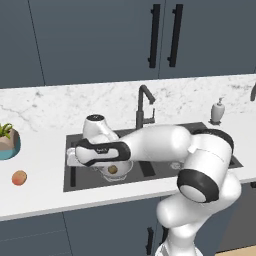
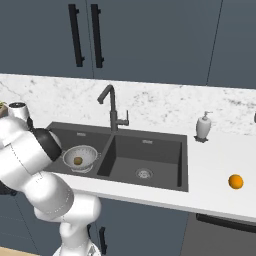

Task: Put the colander in the sink, put the kiwi, peach, orange in the colander, and turn on the sink faucet and pour water over the colander.

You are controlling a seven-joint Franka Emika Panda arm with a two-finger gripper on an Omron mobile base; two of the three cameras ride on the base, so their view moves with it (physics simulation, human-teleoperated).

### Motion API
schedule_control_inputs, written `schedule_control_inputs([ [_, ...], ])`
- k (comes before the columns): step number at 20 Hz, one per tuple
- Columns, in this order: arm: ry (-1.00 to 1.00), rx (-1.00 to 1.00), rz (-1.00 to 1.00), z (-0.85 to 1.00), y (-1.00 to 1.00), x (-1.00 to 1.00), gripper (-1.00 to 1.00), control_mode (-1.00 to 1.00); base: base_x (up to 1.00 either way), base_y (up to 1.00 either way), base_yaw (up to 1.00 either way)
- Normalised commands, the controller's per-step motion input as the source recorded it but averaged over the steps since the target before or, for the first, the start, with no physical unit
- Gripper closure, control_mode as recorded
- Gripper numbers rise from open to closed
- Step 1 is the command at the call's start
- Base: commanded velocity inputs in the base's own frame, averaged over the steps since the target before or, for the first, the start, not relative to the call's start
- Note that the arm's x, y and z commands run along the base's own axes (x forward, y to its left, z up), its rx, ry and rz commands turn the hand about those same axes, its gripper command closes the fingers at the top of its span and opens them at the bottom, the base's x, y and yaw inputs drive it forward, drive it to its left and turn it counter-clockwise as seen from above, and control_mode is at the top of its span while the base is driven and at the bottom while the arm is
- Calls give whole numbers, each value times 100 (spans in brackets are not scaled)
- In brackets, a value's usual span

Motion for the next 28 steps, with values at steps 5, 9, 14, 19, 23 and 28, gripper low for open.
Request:
schedule_control_inputs([
  [5,-8,0,30,23,78,0,-100,-100,0,0,0],
  [9,-16,1,18,14,74,1,-100,-100,0,0,0],
  [14,-11,7,12,-1,62,-3,-100,-100,0,0,0],
  [19,-13,4,3,-1,31,-2,-100,-100,0,0,0],
  [23,-3,3,0,1,16,0,-100,-100,0,0,0],
  [28,0,7,0,3,9,-6,-100,-100,0,0,0],
])
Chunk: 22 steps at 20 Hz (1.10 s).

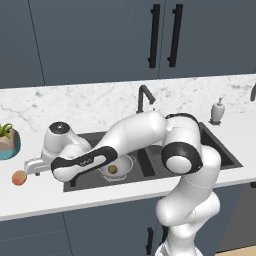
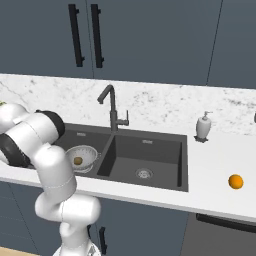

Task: Put the colander in the sink, put the kiwi, peach, orange in the colander, and turn on the sink faucet and pour water over the colander.

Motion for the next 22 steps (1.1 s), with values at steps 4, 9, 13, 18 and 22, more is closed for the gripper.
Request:
schedule_control_inputs([
  [4,0,12,0,2,18,-1,-100,-100,0,0,0],
  [9,-3,6,0,-1,26,-2,-100,-100,0,0,0],
  [13,-6,1,0,-3,20,-2,-100,-100,0,0,0],
  [18,2,0,0,0,20,0,-100,-100,0,0,0],
  [22,5,0,0,0,26,0,-100,-100,0,0,0],
])
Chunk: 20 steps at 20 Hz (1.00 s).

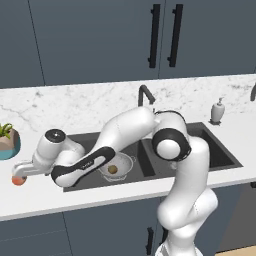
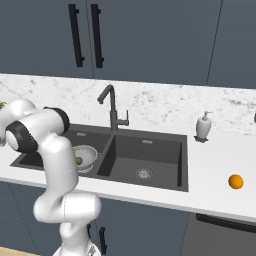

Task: Put the colander in the sink, put the kiwi, peach, orange in the colander, and turn on the sink faucet and pour water over the colander.

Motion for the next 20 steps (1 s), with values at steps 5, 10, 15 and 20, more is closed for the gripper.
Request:
schedule_control_inputs([
  [5,0,0,0,-5,22,4,-100,-100,0,0,0],
  [10,2,0,-3,-6,5,22,-100,-100,0,0,0],
  [15,5,0,-7,-13,9,20,-100,-100,0,0,0],
  [20,5,0,-6,-15,18,19,-100,-100,0,0,0],
])
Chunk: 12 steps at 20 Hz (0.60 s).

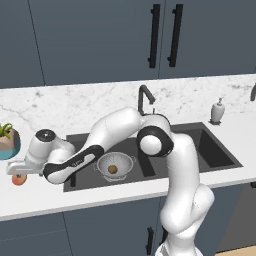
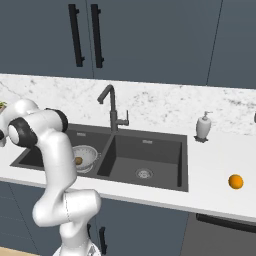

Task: Put the colander in the sink, put the kiwi, peach, orange in the colander, and turn on the sink faucet and pour water over the colander.

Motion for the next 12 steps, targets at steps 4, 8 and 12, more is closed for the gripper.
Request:
schedule_control_inputs([
  [4,2,0,-5,-8,15,22,-100,-100,0,0,0],
  [8,4,0,-5,-8,19,18,-100,-100,0,0,0],
  [12,7,0,-2,-7,20,7,-100,-100,0,0,0],
])
